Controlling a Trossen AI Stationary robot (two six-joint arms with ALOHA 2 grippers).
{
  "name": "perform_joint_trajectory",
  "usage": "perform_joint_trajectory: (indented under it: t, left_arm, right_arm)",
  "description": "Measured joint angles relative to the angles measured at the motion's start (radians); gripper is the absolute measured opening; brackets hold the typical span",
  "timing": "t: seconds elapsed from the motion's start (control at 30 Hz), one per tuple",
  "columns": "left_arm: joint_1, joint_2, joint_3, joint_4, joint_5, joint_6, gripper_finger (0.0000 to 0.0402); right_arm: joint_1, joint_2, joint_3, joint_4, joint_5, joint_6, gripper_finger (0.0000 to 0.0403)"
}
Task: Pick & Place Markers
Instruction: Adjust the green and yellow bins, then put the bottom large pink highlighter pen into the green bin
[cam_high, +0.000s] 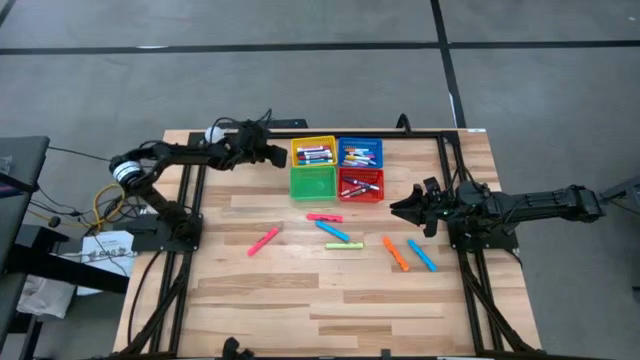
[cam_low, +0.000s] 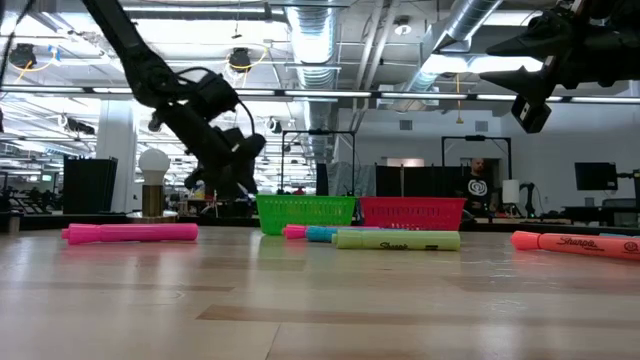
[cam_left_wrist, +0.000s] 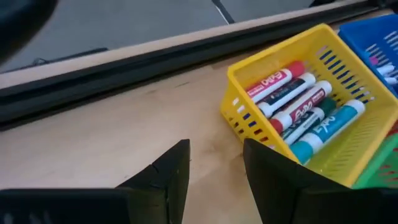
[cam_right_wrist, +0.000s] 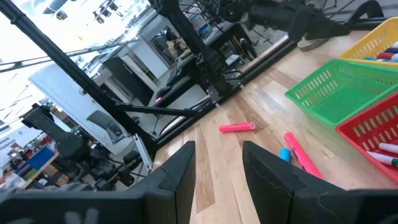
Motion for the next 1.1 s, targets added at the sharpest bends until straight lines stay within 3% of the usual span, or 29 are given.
perform_joint_trajectory:
  t: [0.23, 0.43, 0.77, 0.97, 1.1]
  left_arm:
    - [0.006, 0.157, 0.115, 0.000, 0.011, 0.027, 0.0149]
    - [0.022, 0.206, 0.170, 0.001, 0.012, 0.027, 0.0149]
    - [0.028, 0.211, 0.211, -0.001, 0.019, 0.070, 0.0149]
    - [0.064, 0.191, 0.211, -0.101, 0.017, 0.071, 0.0149]
    - [0.068, 0.094, 0.211, -0.221, 0.044, 0.066, 0.0149]
  right_arm:
    - [0.002, 0.000, 0.000, 0.000, -0.004, 0.026, 0.0123]
    - [0.002, 0.000, 0.000, 0.000, -0.022, 0.028, 0.0123]
    - [0.002, 0.000, 0.000, 0.000, -0.025, 0.030, 0.0123]
    - [0.002, 0.000, 0.000, 0.000, -0.025, 0.033, 0.0123]
    - [0.002, 0.000, 0.000, 0.000, -0.025, 0.033, 0.0123]
